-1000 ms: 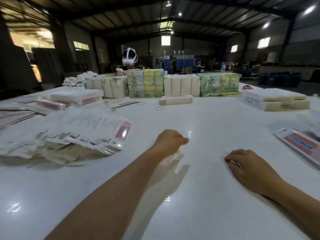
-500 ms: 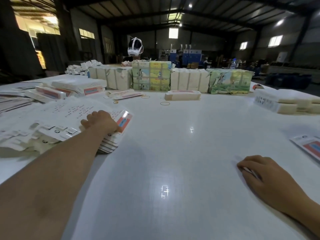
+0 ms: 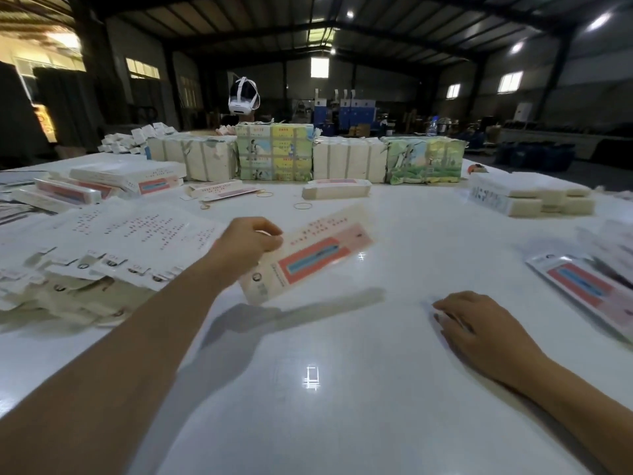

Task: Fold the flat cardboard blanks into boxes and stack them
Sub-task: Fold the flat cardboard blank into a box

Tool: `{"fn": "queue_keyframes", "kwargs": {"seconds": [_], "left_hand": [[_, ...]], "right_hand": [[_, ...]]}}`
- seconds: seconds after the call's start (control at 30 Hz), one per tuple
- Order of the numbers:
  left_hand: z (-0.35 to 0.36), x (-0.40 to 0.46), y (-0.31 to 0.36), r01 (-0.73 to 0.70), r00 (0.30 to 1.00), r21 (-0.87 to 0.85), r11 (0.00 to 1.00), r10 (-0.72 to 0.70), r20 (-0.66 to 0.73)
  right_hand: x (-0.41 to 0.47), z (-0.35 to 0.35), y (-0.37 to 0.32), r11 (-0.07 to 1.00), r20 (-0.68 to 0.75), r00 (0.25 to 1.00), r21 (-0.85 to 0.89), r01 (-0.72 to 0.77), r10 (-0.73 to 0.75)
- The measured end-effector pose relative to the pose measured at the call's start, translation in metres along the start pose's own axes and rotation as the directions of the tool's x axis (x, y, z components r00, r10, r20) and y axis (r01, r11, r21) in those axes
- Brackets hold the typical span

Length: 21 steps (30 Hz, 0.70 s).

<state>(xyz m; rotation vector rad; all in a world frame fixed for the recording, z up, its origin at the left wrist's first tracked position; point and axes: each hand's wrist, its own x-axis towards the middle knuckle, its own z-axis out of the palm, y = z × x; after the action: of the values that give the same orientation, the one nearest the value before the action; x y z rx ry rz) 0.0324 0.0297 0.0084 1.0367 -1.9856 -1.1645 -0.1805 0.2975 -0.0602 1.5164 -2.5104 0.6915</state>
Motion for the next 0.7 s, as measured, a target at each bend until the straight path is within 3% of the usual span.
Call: {"fn": "queue_keyframes", "kwargs": {"seconds": [0.07,0.1,0.17,0.2,0.27,0.4,0.47,0.53,0.63,0.7], "left_hand": [[0.027,-0.024,0.006,0.001,0.980,0.013,1.000,-0.003,0.201],[0.039,-0.034,0.008,-0.002,0.963,0.014,1.000,-0.002,0.271],[0.056,-0.048,0.010,-0.011,0.930,-0.004,1.000,0.012,0.367],[0.063,-0.054,0.010,-0.010,0.919,-0.021,1.000,0.017,0.393],[0.073,-0.064,0.009,-0.012,0.905,-0.035,0.999,0.026,0.424],[0.090,-0.076,0.003,-0.061,0.927,0.101,0.993,0.019,0.376],[0.095,-0.076,0.004,-0.164,0.939,0.248,0.955,0.074,0.337],[0.100,-0.076,0.010,-0.282,0.926,0.432,0.856,0.125,0.356],[0.116,-0.078,0.024,-0.449,0.883,0.647,0.616,0.192,0.429],[0.128,-0.080,0.030,-0.457,0.885,0.674,0.580,0.225,0.407]], "right_hand": [[-0.001,-0.004,-0.002,0.963,-0.123,0.984,0.251,-0.094,0.128],[-0.001,-0.007,-0.004,0.882,-0.120,0.965,0.444,-0.157,0.233],[0.000,-0.011,-0.008,0.536,0.047,0.925,0.803,-0.260,0.378],[-0.001,-0.012,-0.008,0.367,0.129,0.911,0.886,-0.284,0.392],[-0.001,-0.014,-0.006,0.230,0.211,0.896,0.920,-0.317,0.392],[-0.001,-0.016,-0.002,0.208,0.227,0.865,0.914,-0.348,0.447],[-0.002,-0.016,-0.002,0.198,0.215,0.862,0.921,-0.335,0.458],[-0.001,-0.017,-0.003,0.216,0.188,0.873,0.926,-0.310,0.449],[0.001,-0.023,-0.012,0.280,0.125,0.898,0.924,-0.260,0.421],[0.004,-0.027,-0.021,0.352,0.077,0.926,0.911,-0.216,0.370]]}}
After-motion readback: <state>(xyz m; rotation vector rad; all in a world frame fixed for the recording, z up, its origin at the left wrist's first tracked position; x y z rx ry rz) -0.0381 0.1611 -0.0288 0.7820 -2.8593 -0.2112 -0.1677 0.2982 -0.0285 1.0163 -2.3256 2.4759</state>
